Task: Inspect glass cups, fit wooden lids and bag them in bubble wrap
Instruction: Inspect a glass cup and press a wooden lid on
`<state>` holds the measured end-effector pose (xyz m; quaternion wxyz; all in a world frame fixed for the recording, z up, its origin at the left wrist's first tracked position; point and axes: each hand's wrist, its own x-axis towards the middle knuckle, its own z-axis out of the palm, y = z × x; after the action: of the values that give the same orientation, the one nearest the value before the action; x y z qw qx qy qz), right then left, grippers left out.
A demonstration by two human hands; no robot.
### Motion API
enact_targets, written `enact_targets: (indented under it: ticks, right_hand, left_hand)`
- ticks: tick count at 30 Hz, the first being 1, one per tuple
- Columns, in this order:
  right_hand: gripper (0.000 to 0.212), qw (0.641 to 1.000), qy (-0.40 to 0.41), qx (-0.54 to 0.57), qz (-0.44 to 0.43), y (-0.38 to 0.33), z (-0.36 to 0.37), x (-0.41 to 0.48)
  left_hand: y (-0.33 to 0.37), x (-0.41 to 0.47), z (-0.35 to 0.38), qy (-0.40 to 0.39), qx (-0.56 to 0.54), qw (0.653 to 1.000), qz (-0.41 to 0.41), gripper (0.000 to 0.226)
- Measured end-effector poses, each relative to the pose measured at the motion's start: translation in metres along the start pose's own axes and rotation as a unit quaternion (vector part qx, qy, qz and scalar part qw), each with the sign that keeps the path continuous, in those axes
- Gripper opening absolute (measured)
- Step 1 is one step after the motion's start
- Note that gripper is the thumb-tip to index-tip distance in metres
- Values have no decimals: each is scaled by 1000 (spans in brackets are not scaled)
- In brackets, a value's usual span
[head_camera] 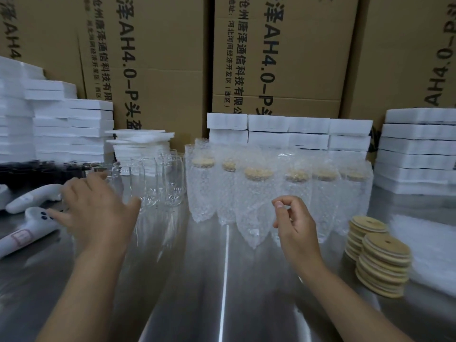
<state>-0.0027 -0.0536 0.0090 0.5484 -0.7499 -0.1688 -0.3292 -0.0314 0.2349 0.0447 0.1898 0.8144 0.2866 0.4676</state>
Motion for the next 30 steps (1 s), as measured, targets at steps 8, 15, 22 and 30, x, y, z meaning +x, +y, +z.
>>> enact_targets:
  ticks: [8, 15, 22, 30]
  right_hand:
    - [8, 1000, -20, 3, -12, -5, 2, -2]
    - [87, 979, -203, -10, -14, 6, 5, -9]
    - [96, 987, -157, -27, 19, 10, 5, -6]
    - [94, 991, -118, -54, 17, 7, 11, -13]
  left_hand:
    - [19, -12, -22, -12, -87, 990, 113, 38]
    - [84, -69, -22, -45, -289, 907, 303, 42]
    - [116, -117, 13, -6, -334, 811, 480, 55]
    - [97, -113, 42, -80, -502, 768, 390, 78]
